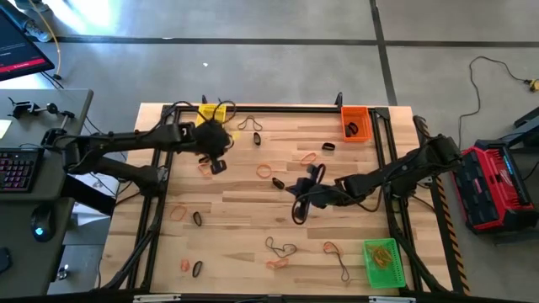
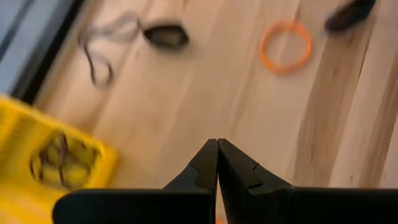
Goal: Sort rubber bands into baskets
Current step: Put the black rubber band into the orange bin
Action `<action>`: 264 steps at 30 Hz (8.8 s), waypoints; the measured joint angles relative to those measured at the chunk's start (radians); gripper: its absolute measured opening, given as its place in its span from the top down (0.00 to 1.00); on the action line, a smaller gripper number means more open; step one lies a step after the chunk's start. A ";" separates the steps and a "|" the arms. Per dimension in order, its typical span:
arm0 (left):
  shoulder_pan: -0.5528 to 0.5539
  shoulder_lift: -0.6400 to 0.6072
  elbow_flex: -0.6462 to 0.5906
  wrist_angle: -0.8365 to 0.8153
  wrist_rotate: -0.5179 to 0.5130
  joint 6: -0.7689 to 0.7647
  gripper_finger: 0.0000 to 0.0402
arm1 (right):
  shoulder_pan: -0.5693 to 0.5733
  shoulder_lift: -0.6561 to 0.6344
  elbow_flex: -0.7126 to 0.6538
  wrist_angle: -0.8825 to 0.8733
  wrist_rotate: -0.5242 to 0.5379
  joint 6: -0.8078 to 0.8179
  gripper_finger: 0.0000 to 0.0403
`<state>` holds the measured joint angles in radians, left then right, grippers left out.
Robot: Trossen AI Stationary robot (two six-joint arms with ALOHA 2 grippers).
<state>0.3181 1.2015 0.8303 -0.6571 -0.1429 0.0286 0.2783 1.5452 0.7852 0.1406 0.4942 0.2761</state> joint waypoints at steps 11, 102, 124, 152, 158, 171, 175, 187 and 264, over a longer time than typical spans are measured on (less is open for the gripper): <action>-0.060 0.000 0.000 -0.245 -0.080 -0.226 1.00 | -0.004 0.000 -0.024 0.029 0.000 -0.002 1.00; 0.012 0.187 0.002 -0.114 -0.154 -0.086 1.00 | -0.004 0.000 -0.024 0.046 -0.032 -0.015 1.00; -0.254 0.155 0.002 0.645 0.019 -0.023 1.00 | -0.024 0.066 -0.023 0.217 -0.050 -0.124 1.00; -0.300 0.228 0.002 0.924 0.110 0.055 1.00 | -0.102 0.137 -0.023 0.562 -0.007 -0.190 0.49; -0.308 0.228 0.002 0.948 0.113 0.055 1.00 | -0.102 0.137 -0.024 0.585 -0.007 -0.205 0.54; -0.311 0.228 0.002 0.947 0.106 0.054 1.00 | -0.101 0.137 -0.024 0.586 0.036 -0.209 0.97; -0.310 0.227 0.002 0.936 0.036 0.061 0.99 | -0.101 0.137 -0.024 0.567 0.037 -0.174 0.97; -0.327 0.223 -0.007 0.921 0.035 0.096 0.82 | -0.101 0.137 -0.024 0.529 0.063 -0.136 1.00; -0.280 0.220 -0.530 1.760 0.113 -0.078 0.77 | -0.729 -0.146 0.162 -1.091 0.120 0.371 1.00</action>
<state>0.0383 1.4212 0.3000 1.1027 -0.0299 -0.0498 -0.4510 1.3991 0.9474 -0.9501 0.6145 0.6471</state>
